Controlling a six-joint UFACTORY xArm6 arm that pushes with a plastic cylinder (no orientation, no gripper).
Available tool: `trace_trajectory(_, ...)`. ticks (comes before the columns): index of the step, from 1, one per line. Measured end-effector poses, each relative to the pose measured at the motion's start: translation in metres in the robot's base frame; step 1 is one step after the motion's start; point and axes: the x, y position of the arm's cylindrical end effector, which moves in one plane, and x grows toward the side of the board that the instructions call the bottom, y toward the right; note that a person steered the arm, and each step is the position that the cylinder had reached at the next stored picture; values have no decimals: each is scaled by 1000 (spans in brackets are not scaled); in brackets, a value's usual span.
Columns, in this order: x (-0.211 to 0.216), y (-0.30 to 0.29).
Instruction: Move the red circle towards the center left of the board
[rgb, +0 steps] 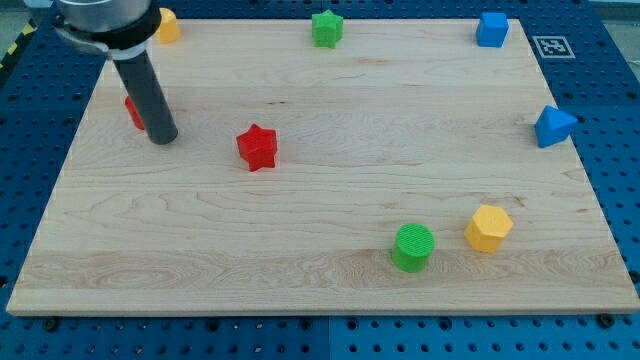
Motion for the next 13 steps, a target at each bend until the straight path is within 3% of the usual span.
trace_trajectory(4, -83, -7)
trace_trajectory(5, -102, -40)
trace_trajectory(8, -47, -51)
trace_trajectory(9, -62, -58)
trace_trajectory(10, -79, -41)
trace_trajectory(12, -60, 32)
trace_trajectory(13, -42, 19)
